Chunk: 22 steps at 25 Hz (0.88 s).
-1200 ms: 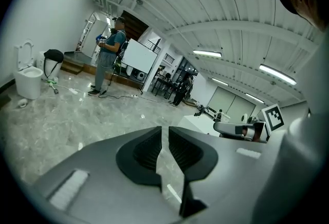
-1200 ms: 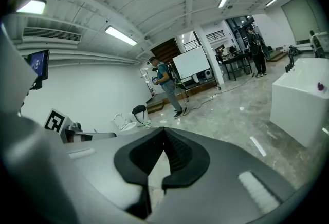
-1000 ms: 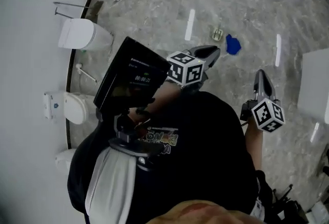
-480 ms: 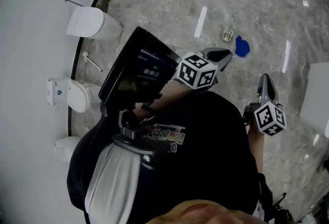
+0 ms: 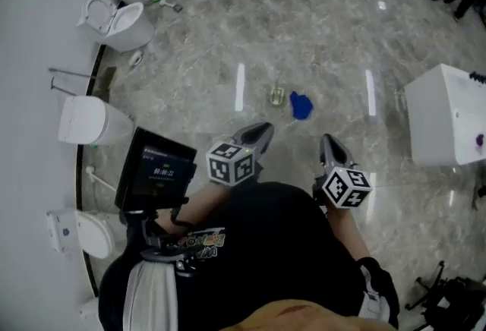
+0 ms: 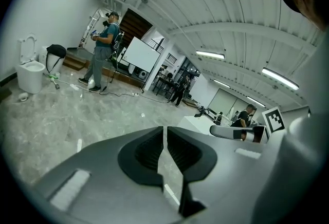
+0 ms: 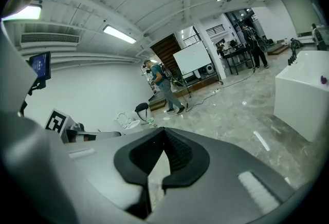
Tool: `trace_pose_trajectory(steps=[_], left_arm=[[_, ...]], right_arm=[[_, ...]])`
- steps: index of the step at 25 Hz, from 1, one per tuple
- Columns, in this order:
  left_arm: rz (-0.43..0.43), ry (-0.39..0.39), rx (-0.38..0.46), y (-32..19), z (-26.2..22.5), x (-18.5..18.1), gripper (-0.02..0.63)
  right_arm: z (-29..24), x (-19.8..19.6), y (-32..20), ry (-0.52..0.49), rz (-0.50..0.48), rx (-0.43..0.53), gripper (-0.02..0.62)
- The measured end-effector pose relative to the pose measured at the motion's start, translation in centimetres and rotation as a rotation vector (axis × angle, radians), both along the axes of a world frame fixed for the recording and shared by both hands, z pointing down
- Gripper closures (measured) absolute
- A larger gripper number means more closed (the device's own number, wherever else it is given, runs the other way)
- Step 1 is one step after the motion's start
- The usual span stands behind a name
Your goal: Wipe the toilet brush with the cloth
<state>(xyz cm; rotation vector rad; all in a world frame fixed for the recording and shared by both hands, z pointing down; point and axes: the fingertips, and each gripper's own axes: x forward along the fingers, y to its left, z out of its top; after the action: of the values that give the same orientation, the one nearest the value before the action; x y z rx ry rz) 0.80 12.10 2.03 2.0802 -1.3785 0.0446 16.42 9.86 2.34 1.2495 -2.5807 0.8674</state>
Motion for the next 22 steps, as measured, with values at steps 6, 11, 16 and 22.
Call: trace_pose_trajectory(steps=[6,11,16,22], left_arm=[[-0.058,0.027,0.008,0.5,-1.0,-1.9,0.582],[-0.040,0.008,0.004,1.8,-1.0,0.8,0.581],[-0.068,0.027,0.007,1.9,-0.9,-0.4,0.583],[-0.074,0.028,0.024,2.0,-0.9,-0.8,0.583]], right_arm=[[-2.5,-1.9,0.1,0.004,-0.043,0.016,0.594],[-2.2,0.8,1.6,-0.008,-0.034,-0.006,0.594],[-1.9,0.1,1.0,-0.014,-0.039,-0.018,0.594],[-2.4,-0.6,1.2,-0.006,-0.068,-0.007,0.594]])
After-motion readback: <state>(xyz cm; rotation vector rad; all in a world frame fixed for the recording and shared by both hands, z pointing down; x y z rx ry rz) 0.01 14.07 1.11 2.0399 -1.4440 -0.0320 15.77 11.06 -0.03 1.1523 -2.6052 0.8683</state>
